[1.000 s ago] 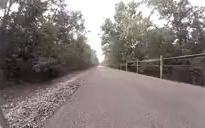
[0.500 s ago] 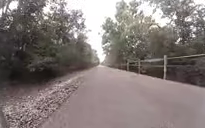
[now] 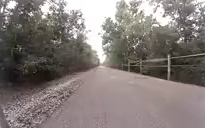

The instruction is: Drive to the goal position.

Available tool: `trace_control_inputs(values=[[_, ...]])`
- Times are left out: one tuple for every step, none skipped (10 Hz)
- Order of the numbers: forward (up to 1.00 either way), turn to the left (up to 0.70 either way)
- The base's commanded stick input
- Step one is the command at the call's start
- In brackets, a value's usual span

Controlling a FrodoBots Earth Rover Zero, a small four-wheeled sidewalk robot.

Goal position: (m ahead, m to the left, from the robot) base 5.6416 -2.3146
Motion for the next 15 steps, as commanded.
trace_control_inputs(values=[[0.7, 0.0], [0.7, 0.0], [0.7, 0.0], [0.7, 0.0], [0.7, 0.0], [0.7, 0.0], [0.7, 0.0], [0.7, 0.0], [0.7, 0.0], [0.7, 0.0], [0.7, 0.0], [0.7, 0.0], [0.7, 0.0], [0.7, 0.0], [0.7, 0.0]])
